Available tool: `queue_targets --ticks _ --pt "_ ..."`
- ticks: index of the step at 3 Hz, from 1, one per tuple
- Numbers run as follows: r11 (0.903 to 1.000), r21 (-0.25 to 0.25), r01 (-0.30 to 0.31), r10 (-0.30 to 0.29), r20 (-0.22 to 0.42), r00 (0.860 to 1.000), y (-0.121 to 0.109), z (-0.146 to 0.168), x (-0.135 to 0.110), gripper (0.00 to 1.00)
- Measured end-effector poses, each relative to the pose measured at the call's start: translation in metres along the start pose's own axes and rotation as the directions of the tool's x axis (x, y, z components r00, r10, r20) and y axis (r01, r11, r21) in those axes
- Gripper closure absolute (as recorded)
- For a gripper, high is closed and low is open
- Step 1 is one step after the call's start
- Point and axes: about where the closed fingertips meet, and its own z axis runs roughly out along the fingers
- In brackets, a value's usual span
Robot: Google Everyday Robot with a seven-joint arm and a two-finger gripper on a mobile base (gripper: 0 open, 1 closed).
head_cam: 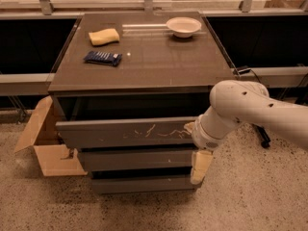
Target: Close top drawer
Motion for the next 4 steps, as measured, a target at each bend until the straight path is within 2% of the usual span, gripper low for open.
queue_targets --ticks 1,3,4 --pt "0.9999 -0.007 0.009 -0.009 0.043 0.999 -0.016 -0.002 0.009 0.18" --pt "0.9997 -0.025 0.003 0.0 0.108 0.994 -0.05 -0.004 0.029 0.64" --pt "0.9999 -0.008 -0.011 0.012 0.095 0.995 -0.066 -0.007 0.039 0.69"
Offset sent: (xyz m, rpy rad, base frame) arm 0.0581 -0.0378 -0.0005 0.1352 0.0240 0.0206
